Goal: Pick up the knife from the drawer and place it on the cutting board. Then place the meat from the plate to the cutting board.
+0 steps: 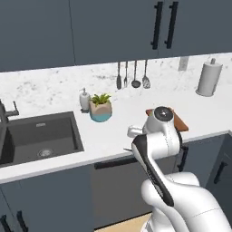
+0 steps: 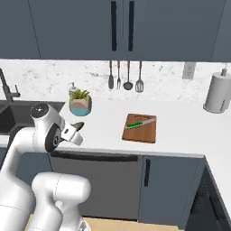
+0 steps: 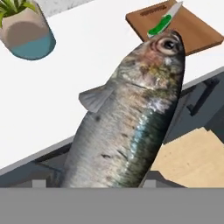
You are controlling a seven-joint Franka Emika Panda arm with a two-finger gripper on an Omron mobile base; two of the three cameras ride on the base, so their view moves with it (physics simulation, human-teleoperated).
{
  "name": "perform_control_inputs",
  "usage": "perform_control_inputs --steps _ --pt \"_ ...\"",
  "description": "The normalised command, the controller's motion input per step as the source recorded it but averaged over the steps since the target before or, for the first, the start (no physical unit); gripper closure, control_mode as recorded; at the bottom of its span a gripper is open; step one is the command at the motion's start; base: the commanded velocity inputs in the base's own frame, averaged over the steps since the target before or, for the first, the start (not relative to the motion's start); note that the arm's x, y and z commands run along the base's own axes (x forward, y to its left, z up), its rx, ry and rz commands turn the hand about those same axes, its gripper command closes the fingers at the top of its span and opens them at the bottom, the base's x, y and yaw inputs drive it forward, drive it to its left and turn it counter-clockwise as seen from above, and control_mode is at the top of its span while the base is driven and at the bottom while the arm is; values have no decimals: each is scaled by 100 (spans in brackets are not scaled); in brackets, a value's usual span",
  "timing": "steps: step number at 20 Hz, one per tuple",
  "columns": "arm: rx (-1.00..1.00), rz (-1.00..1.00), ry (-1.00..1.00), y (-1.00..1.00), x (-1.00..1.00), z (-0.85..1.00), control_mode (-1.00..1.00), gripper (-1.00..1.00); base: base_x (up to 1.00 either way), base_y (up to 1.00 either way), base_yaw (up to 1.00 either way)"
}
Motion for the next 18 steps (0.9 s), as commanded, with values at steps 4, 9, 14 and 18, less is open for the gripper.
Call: perform_control_inputs --steps 4,9,14,18 --pt "0 0 0 0 0 0 100 100 28 -95 -26" --pt "0 0 0 0 0 0 100 100 60 -50 -14" --pt "0 0 0 0 0 0 100 100 85 -6 -2" --pt "0 0 0 0 8 -5 -100 100 50 0 0"
